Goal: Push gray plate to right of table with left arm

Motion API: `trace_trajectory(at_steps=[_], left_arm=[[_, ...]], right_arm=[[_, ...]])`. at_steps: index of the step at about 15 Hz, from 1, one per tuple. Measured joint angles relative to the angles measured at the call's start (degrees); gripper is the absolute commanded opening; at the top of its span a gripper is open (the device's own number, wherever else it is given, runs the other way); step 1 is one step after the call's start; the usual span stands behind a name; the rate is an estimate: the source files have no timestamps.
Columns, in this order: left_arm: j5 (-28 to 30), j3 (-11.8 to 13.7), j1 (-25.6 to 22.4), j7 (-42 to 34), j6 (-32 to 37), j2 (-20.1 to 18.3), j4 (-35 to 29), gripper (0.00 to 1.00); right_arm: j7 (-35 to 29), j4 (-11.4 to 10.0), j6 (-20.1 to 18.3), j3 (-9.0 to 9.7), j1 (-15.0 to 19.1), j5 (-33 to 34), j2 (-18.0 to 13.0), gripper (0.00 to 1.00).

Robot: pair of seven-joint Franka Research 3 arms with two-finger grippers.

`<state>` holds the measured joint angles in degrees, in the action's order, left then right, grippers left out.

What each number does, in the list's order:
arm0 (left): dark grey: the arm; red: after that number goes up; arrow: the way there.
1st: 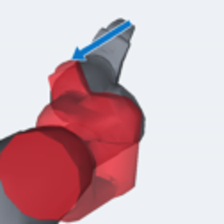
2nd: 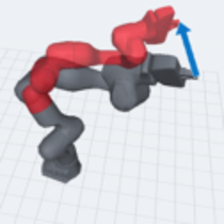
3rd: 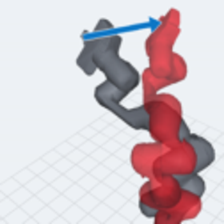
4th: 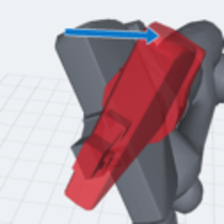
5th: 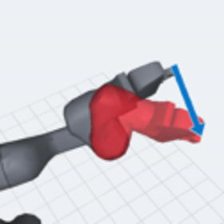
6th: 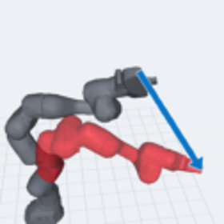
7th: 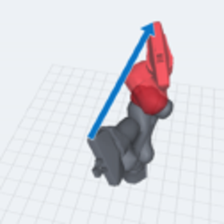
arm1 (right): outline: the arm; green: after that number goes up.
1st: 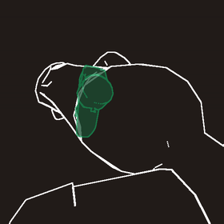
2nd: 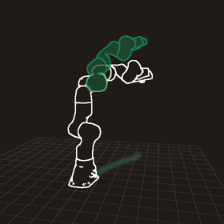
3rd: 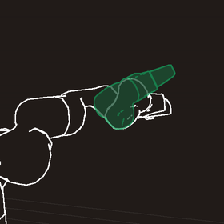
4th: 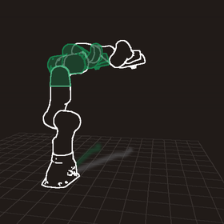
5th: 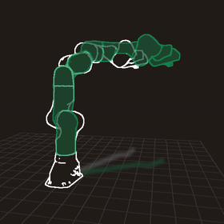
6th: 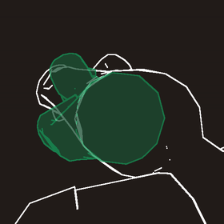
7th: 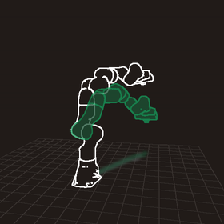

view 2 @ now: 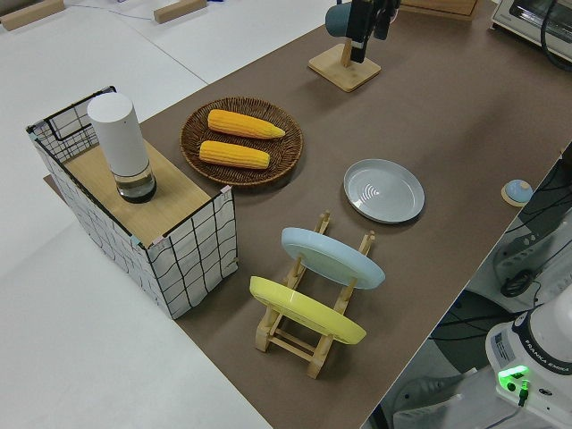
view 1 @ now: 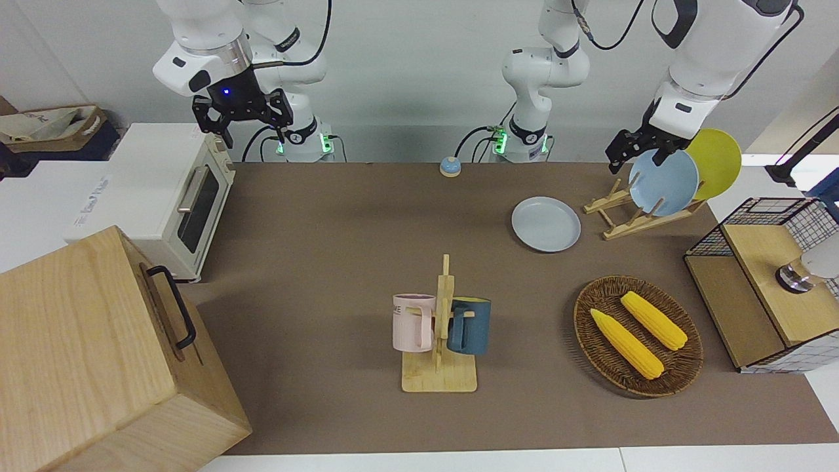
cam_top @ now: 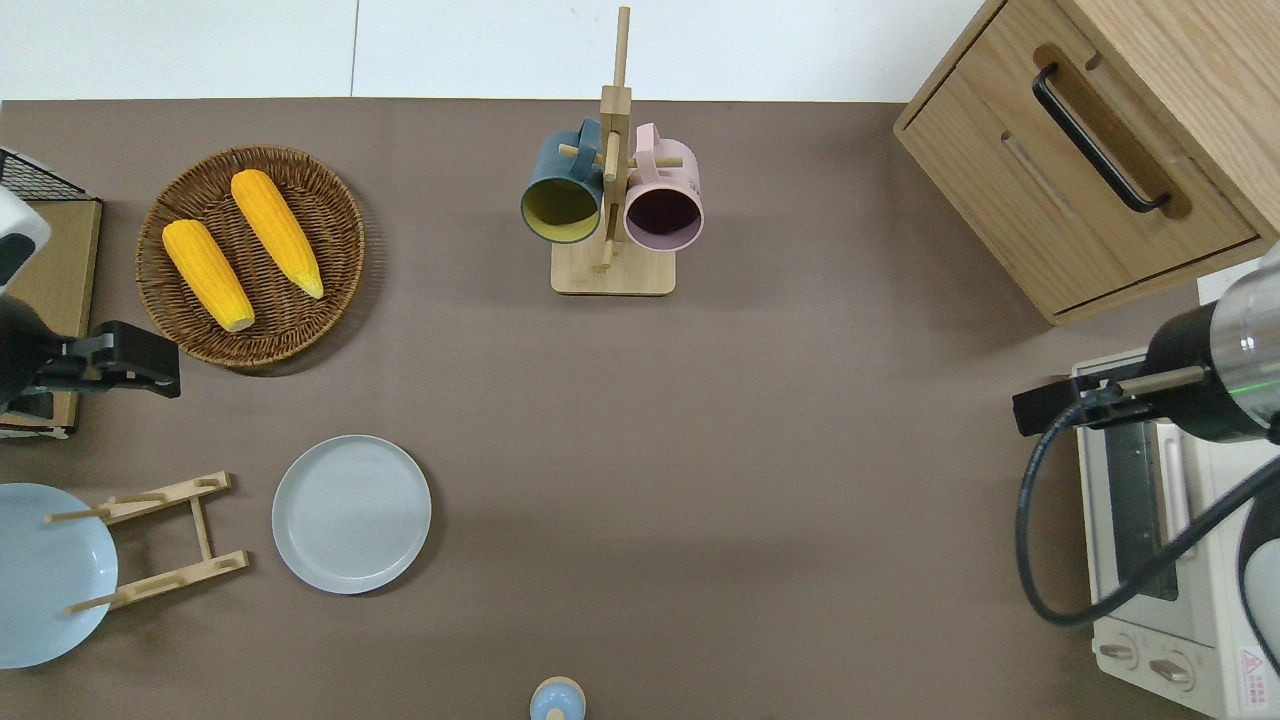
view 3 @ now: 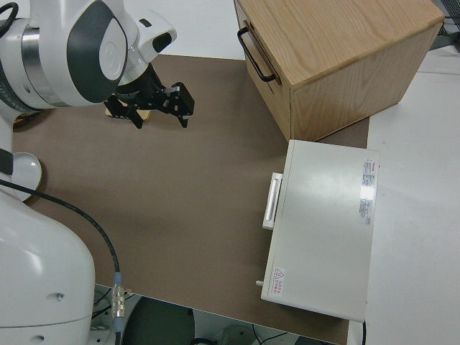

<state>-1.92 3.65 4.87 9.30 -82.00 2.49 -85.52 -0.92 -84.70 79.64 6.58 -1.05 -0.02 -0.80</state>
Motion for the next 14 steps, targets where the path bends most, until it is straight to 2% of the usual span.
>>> trace_trajectory(at_steps=[5,11,14], left_arm=[[1.84,1.43,-0.02,0.17,-0.2,-0.05,-1.02,1.0],[2.46,1.91,-0.01,0.12,-0.22,-0.17,-2.38,1.0],[3.16,2.84,-0.01,-0.7,-2.43,-1.3,-5.85,1.0]], right_arm=[[0.0,0.0,0.0,0.0,0.0,0.0,0.0,0.983],[0.0,0.0,0.0,0.0,0.0,0.0,0.0,0.983],[0.0,0.0,0.0,0.0,0.0,0.0,0.0,0.983]])
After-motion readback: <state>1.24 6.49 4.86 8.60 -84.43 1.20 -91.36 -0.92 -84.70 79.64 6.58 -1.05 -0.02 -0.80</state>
